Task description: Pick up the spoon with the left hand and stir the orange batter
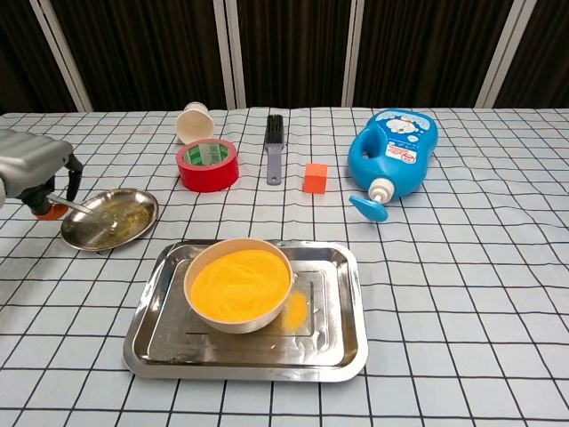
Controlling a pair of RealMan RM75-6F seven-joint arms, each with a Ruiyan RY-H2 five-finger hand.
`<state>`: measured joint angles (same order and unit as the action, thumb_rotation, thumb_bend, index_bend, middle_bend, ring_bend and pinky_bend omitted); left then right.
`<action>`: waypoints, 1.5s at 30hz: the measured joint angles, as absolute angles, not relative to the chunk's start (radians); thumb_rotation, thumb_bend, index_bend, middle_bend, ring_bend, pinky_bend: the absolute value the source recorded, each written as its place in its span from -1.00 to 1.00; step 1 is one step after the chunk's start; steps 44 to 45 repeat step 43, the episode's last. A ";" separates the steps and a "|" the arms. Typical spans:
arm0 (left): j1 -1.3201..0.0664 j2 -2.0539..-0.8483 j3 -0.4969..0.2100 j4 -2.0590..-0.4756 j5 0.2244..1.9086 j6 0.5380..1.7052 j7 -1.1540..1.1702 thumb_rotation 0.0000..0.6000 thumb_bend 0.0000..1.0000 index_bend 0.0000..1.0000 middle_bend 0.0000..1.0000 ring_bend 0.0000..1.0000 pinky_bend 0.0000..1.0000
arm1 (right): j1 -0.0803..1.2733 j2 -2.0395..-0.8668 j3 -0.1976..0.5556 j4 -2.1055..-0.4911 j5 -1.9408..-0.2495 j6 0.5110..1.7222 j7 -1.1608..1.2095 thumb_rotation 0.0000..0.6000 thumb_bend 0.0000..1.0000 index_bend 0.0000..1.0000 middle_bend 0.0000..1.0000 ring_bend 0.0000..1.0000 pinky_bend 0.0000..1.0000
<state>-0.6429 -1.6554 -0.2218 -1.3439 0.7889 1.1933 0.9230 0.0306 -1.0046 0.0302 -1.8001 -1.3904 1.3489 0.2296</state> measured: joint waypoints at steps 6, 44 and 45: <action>-0.639 -1.664 -0.225 -1.316 0.781 1.180 0.869 1.00 -0.12 0.21 1.00 1.00 1.00 | 0.030 -1.004 0.031 -1.799 -1.390 1.349 0.232 1.00 -0.38 -1.00 -1.00 -1.00 -1.00; -0.273 -1.188 0.109 -1.735 1.410 1.489 0.337 1.00 -0.91 -1.00 -1.00 -1.00 -0.97 | 0.017 -1.045 0.027 -1.729 -1.468 1.443 0.080 1.00 -0.38 -1.00 -1.00 -1.00 -1.00; -0.273 -1.188 0.109 -1.735 1.410 1.489 0.337 1.00 -0.91 -1.00 -1.00 -1.00 -0.97 | 0.017 -1.045 0.027 -1.729 -1.468 1.443 0.080 1.00 -0.38 -1.00 -1.00 -1.00 -1.00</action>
